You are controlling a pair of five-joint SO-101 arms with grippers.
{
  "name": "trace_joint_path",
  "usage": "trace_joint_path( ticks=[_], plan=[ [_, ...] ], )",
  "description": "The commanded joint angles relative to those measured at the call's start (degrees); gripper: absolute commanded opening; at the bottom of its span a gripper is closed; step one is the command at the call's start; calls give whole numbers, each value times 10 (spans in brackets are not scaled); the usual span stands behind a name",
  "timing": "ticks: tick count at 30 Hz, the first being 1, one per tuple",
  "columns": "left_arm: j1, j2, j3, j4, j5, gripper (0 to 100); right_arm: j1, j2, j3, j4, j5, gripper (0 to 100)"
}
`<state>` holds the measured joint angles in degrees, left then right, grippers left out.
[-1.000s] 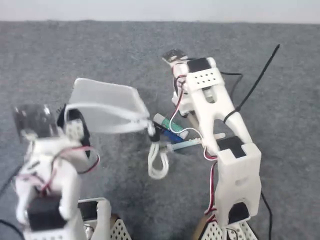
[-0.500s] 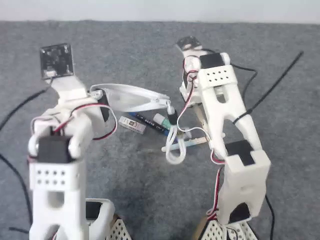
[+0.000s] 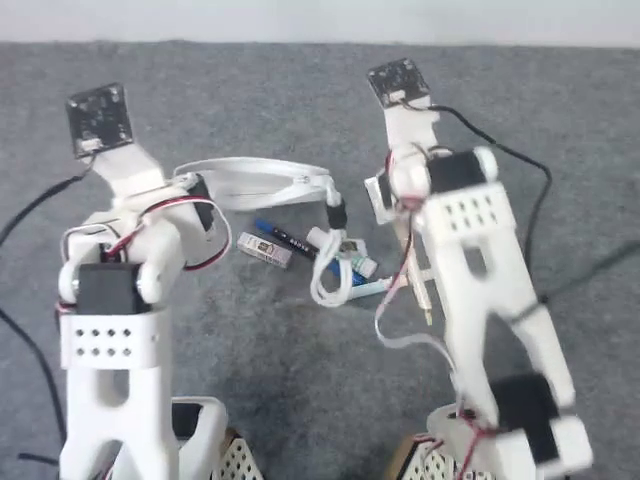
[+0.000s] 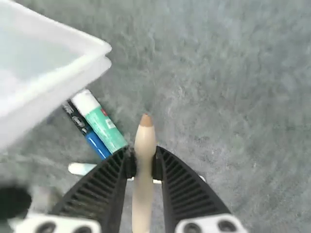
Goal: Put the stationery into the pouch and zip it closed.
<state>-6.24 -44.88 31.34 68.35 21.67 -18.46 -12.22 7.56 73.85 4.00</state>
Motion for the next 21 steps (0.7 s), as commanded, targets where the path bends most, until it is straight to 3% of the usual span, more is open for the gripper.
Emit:
trace_joint_path(
  ticks=[1,10,21],
  plan=[
    [-11,1,-8,-18,13,10,-7,-108,46,-52,-22,6],
    [-10,2,4,-31,12,10,-48,-236,116,-75,-62,6],
    [-9,3,4,-33,12,10,-152,-338,84,-81,-85,6]
  ],
)
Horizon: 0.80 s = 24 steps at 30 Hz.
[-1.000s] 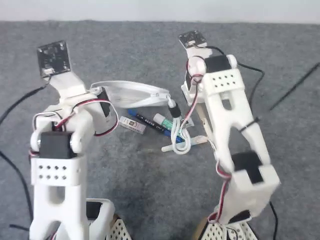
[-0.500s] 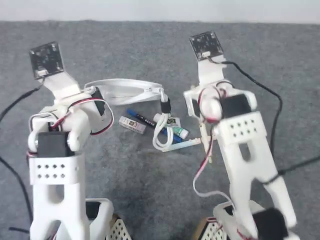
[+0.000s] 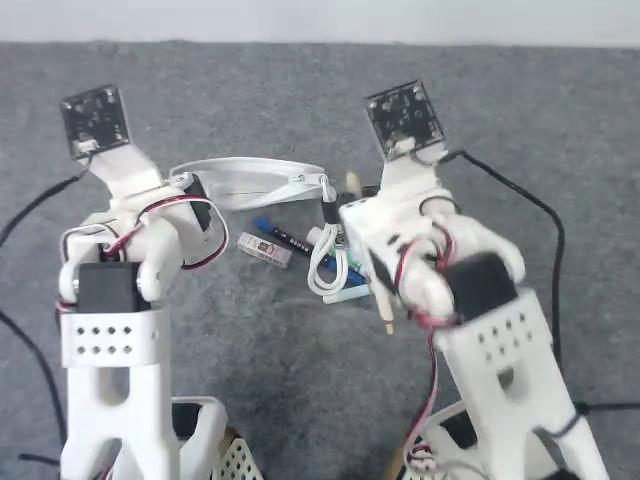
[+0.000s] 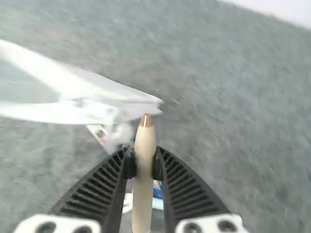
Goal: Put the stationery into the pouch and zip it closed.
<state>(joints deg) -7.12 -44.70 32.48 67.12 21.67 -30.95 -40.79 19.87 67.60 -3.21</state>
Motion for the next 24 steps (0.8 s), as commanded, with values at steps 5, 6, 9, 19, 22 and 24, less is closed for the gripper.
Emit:
trace_joint_path(
  ticks=[5,6,9,19,22,24],
  plan=[
    [0,2,-7,-20,12,10,-55,-102,-48,-84,-73,6],
    [0,2,-7,-20,12,10,-58,-108,-47,-99,-83,6],
    [0,2,-7,-20,12,11,-75,-113,-47,-143,-107,6],
    [0,-1,-7,-20,12,11,-128,-111,-47,-334,-140,6],
    [0,-1,-7,-20,11,11,-128,-111,-47,-361,-140,6],
    [0,0,-7,-20,11,11,-127,-111,-47,-371,-140,6]
  ],
)
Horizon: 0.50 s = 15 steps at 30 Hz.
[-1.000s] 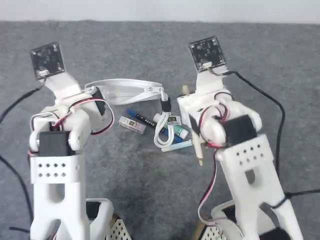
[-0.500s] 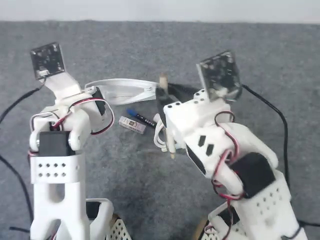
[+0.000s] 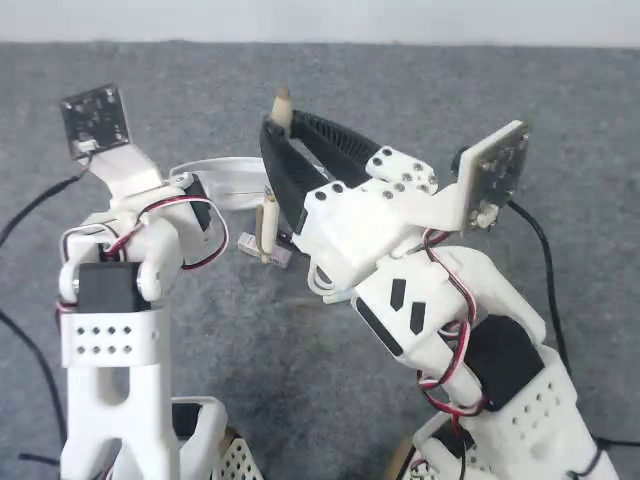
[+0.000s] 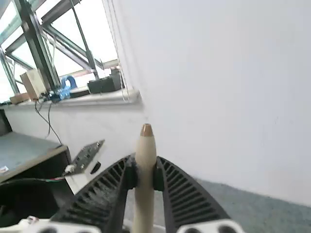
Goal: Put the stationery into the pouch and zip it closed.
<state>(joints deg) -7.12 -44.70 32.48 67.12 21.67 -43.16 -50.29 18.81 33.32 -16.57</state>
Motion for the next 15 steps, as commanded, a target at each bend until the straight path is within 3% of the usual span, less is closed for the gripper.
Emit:
trace_joint_path(
  ticks=[1,4,11,15],
  plan=[
    [0,1,-7,-20,11,11,-3,-15,-36,-34,-5,6],
    [-1,2,-7,-20,11,11,-2,-15,-12,-72,15,6],
    [-1,2,-7,-20,11,11,-4,-15,117,-304,193,6],
    [-2,0,-7,-20,11,11,-5,-15,183,-404,209,6]
  ],
)
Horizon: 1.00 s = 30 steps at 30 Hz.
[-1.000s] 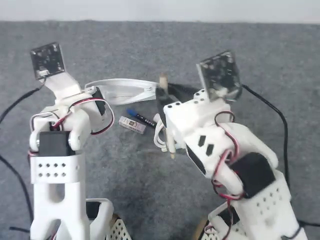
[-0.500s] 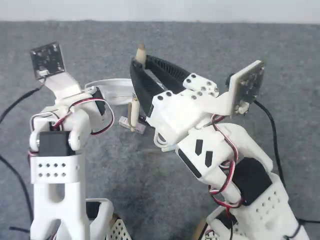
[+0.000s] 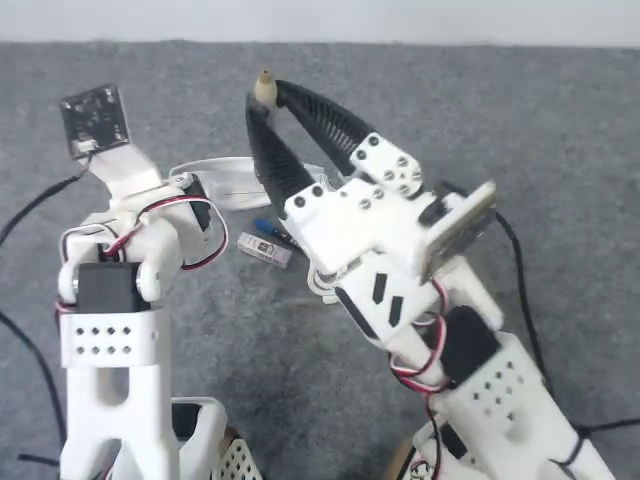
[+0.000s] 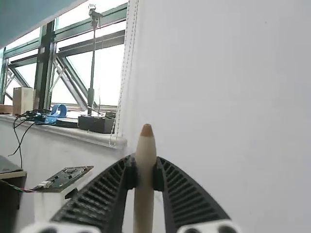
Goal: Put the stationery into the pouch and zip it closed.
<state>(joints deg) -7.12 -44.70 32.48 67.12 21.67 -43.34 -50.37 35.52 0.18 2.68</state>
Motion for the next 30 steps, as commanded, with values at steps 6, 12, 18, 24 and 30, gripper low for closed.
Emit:
trace_joint_path(
  ticks=[6,12,18,24,30],
  plan=[
    [-3,0,-7,-20,11,11,-3,-15,54,-92,16,6],
    [-4,-1,-7,-20,11,11,-2,-8,88,-92,17,6],
    [-4,-1,-7,-20,11,11,0,54,103,-159,18,6],
    [-4,-1,-7,-20,11,11,0,93,151,-225,18,6],
    [-4,-1,-7,-20,10,12,-1,96,198,-231,18,6]
  ],
)
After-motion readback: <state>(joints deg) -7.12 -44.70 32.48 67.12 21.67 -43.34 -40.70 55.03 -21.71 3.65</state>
